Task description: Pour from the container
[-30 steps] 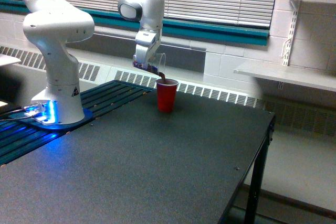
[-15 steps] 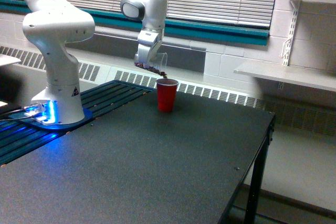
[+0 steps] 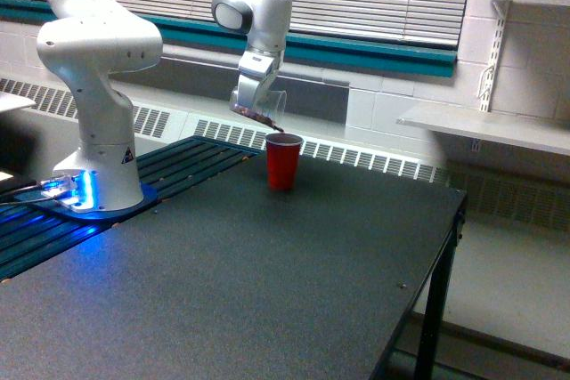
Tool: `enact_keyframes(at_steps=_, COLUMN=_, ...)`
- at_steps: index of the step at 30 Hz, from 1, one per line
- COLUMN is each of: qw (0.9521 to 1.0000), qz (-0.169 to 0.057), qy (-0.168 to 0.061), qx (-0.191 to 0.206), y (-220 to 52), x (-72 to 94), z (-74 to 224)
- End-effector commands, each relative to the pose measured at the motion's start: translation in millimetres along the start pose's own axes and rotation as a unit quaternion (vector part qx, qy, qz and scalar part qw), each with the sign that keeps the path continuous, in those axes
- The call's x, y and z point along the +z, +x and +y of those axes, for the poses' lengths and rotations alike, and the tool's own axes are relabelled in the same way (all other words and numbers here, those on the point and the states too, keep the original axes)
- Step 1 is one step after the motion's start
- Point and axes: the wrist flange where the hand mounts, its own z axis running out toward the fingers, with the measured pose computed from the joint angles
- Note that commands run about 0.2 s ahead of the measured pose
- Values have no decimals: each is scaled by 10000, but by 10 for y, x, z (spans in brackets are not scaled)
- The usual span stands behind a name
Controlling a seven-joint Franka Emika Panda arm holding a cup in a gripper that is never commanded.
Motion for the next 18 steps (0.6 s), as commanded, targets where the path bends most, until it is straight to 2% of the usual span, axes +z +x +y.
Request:
enact_keyframes(at_steps=1, qw=9998, qz=-133, qy=-42, qx=-110, y=55, x=-56, z=-12)
enact_keyframes(at_steps=18, qw=9993, qz=-353, qy=-35, qx=-99, y=146, x=-149, z=12)
